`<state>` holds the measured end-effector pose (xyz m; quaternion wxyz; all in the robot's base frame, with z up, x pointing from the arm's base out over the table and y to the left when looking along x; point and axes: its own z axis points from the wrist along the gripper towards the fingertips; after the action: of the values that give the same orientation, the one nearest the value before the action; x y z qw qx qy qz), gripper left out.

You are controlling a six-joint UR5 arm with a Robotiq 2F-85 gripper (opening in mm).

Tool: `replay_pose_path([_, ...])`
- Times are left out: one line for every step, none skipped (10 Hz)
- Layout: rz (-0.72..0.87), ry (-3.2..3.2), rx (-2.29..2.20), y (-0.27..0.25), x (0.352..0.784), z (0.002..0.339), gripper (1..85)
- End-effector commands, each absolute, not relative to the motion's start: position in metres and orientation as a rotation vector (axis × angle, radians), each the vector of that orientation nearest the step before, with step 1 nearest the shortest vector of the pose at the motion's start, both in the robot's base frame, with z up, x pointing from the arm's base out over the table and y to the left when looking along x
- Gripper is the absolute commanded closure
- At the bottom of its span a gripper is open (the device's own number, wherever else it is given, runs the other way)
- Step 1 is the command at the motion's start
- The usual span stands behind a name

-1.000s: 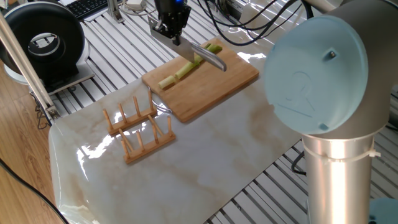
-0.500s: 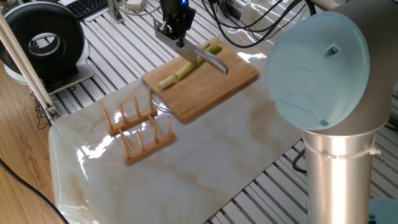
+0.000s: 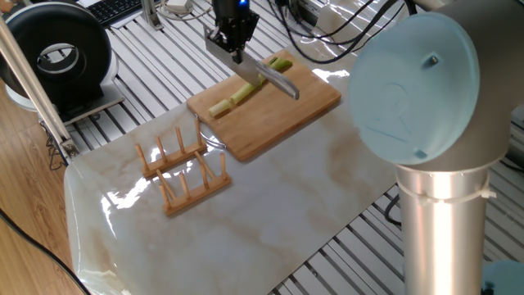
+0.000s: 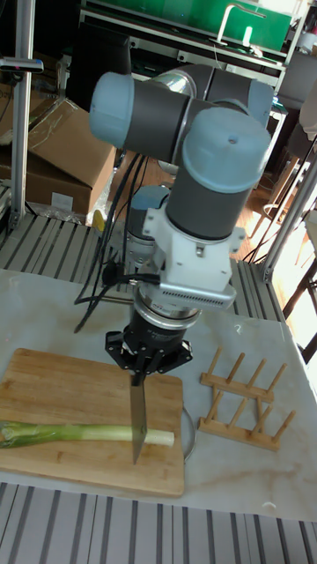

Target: Chop the scallions

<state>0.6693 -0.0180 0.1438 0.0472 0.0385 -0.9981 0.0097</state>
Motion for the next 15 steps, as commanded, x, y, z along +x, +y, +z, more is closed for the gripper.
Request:
replay_pose_path([-0.006, -3.042, 0.135, -0.035, 0.672, 0.133, 84.7])
replay_pose_path([-0.032, -3.038, 0.106, -0.035, 0.672, 0.128, 84.7])
replay_pose_path([-0.022, -3.031, 0.084, -0.037, 0.669, 0.126, 84.7])
replay_pose_path([-0.038, -3.03, 0.081, -0.033, 0.668, 0.123, 84.7])
replay_pose_path([-0.059, -3.045, 0.075, -0.028, 0.67, 0.118, 84.7])
replay_pose_path([-0.063, -3.062, 0.068, -0.028, 0.675, 0.113, 84.7])
replay_pose_path([-0.071, -3.073, 0.031, -0.026, 0.68, 0.109, 84.7])
replay_pose_path([-0.035, -3.09, 0.027, -0.031, 0.685, 0.108, 84.7])
replay_pose_path([-0.033, -3.103, 0.037, -0.034, 0.69, 0.105, 84.7])
replay_pose_path([-0.067, -3.108, 0.047, -0.033, 0.692, 0.099, 84.7])
replay_pose_path([-0.126, -3.113, 0.06, -0.028, 0.69, 0.09, 84.7])
replay_pose_path([-0.117, -3.115, 0.064, -0.03, 0.688, 0.088, 84.7])
replay_pose_path([-0.103, -3.114, 0.064, -0.034, 0.686, 0.088, 84.7])
replay_pose_path([-0.091, -3.119, 0.059, -0.037, 0.688, 0.087, 84.7])
replay_pose_path([-0.069, -3.119, 0.05, -0.042, 0.688, 0.089, 84.7])
